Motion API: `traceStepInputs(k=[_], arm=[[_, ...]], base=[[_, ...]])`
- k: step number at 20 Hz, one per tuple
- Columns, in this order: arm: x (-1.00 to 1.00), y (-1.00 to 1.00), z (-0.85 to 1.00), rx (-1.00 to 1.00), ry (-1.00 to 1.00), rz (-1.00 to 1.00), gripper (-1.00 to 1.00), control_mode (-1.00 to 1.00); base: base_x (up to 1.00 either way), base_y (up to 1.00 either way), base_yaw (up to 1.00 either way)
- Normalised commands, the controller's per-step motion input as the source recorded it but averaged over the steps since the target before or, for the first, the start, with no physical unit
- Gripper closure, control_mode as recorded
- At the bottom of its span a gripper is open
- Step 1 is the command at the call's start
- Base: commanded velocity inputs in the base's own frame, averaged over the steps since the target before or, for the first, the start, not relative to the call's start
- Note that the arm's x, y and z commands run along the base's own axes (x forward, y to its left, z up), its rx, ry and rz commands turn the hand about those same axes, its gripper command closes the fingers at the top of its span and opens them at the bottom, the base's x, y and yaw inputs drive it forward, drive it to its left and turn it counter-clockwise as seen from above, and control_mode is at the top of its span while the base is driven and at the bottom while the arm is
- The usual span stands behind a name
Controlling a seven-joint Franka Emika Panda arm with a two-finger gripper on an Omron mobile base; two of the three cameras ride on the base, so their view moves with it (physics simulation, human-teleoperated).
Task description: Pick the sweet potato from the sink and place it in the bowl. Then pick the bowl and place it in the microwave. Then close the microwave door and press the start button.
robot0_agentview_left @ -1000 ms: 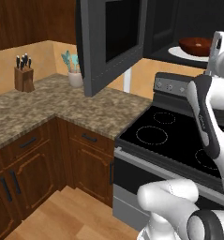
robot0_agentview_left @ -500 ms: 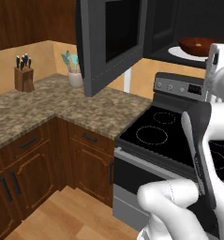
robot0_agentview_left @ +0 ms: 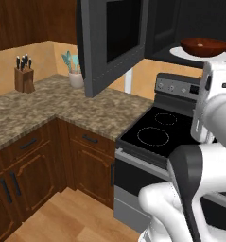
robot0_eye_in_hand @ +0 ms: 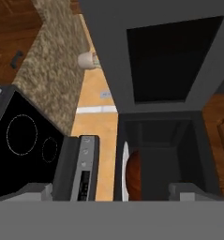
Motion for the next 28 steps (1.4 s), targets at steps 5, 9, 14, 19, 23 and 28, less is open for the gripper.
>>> traceStepInputs(k=[5,9,14,19,23,28], arm=[[-0.59,0.63,0.00,0.05,-0.14,0.00,-1.00,-1.00],[-0.28,0.87,-0.02,0.02,-0.11,0.00,-1.00,-1.00],[0.00,0.99,-0.04,0.00,-0.05,-0.02,-1.00,-1.00],[0.21,0.90,-0.23,0.00,-0.10,-0.02,-1.00,-1.00],[0.67,0.69,-0.42,0.00,-0.14,-0.03,-1.00,-1.00],[0.96,0.55,-0.41,0.00,-0.07,-0.02,-1.00,-1.00]], base=[[0.00,0.00,0.00],[0.00,0.00,0.00],[0.00,0.00,0.00],[0.00,0.00,0.00],[0.00,0.00,0.00],[0.00,0.00,0.00]])
